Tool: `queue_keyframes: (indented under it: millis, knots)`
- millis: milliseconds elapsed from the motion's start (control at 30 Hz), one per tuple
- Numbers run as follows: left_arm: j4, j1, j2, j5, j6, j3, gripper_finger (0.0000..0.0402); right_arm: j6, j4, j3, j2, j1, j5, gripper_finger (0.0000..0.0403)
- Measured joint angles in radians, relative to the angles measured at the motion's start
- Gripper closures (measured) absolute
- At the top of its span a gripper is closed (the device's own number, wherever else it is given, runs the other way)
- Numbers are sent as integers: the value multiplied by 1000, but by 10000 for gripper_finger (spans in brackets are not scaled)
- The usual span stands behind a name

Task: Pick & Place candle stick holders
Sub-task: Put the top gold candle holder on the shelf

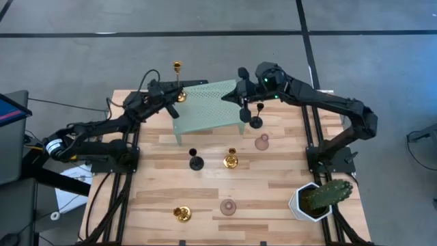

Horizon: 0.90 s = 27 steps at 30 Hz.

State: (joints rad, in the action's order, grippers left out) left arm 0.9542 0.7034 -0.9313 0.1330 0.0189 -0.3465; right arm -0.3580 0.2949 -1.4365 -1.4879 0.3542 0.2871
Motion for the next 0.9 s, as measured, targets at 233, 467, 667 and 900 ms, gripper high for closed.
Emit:
queue_keyframes:
  millis: [233, 467, 667, 900]
  knots:
    - [189, 37, -54, -2, 1, 90, 386, 41, -196, 186, 77, -13, -5, 403]
    - [313, 37, -175, -2, 3, 99, 386, 71, -317, 336, 140, -48, -105, 403]
    - [400, 37, -274, -14, 0, 99, 385, 71, -360, 382, 170, -87, -162, 403]
    - [455, 41, -362, -56, 2, 99, 385, 71, -369, 382, 169, -113, -167, 403]
